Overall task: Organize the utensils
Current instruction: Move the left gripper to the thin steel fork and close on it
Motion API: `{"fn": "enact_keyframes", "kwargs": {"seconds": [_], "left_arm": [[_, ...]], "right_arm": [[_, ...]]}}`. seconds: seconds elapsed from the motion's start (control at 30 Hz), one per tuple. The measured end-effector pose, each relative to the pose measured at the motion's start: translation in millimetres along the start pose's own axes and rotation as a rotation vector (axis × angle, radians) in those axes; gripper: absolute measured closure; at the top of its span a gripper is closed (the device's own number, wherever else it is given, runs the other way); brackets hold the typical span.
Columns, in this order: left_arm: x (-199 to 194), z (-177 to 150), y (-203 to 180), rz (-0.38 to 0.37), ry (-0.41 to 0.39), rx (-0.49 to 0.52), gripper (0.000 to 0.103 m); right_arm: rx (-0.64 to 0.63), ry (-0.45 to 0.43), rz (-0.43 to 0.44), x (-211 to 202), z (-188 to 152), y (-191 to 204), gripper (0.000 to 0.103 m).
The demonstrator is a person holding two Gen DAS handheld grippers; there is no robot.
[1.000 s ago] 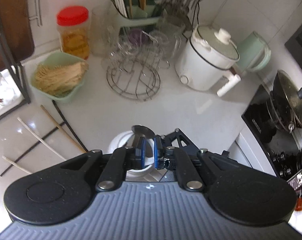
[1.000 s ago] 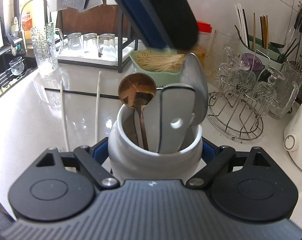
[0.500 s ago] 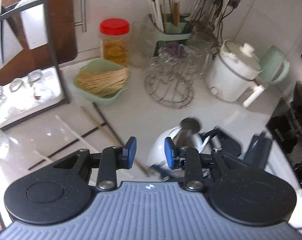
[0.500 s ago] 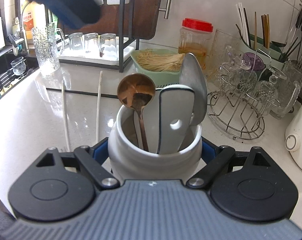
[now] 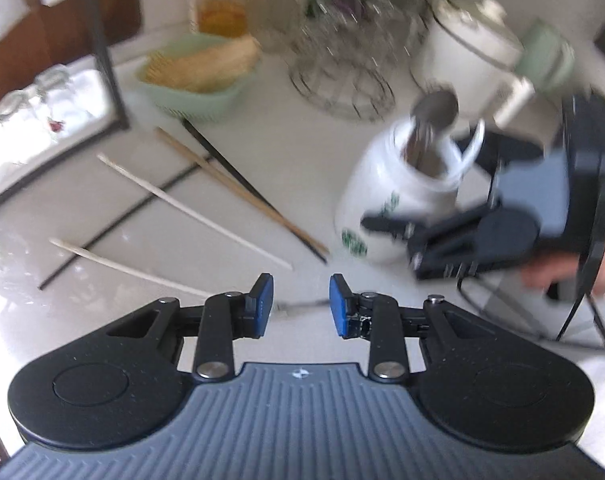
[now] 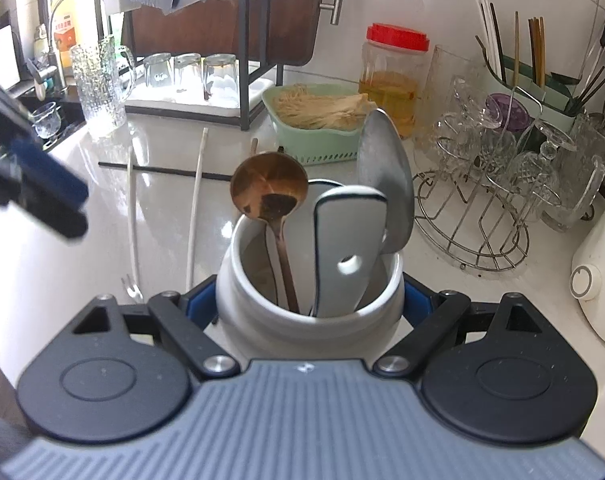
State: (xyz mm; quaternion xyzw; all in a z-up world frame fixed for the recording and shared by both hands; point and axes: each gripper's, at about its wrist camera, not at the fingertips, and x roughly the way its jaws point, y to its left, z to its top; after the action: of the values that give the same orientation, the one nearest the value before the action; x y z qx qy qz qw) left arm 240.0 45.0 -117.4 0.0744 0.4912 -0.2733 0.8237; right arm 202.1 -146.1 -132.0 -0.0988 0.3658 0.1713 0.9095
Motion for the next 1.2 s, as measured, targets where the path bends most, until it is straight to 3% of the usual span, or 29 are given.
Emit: {"fn": "enact_keyframes", "kwargs": {"seconds": [0.17, 0.27, 0.33, 0.6, 0.83, 1.0, 1.2], "left_arm": [[27, -11, -13, -0.03, 0.058, 0.156, 0.068], [40, -15, -23, -0.042, 0.088, 0.269, 0.068], [48, -15, -28, -0.056, 0.098, 0.319, 0.068], [78, -6, -31, -0.054, 0.136, 0.464, 0.068], [81, -1, -29, -0.056, 0.174, 0.599, 0.068], [82, 2, -13, -0.034, 0.214, 0.639, 0.068], [88, 2, -4, -0.07, 0.283, 0.7, 0.068]], "right_arm": [[0.016, 0.03, 0.004, -3, -2, -12, 0.012], [0.13, 0.083, 0.028, -2, -2, -24, 0.012], [0.126, 0.09, 0.016, -3, -3, -23, 0.012], [0.134, 0.088, 0.013, -4, -4, -24, 0.012], [0.138, 0.079, 0.006, -4, -4, -24, 0.012], [0.136, 0.075, 0.007, -5, -5, -24, 0.012], [0.137, 0.069, 0.006, -5, -5, -24, 0.012]]}}
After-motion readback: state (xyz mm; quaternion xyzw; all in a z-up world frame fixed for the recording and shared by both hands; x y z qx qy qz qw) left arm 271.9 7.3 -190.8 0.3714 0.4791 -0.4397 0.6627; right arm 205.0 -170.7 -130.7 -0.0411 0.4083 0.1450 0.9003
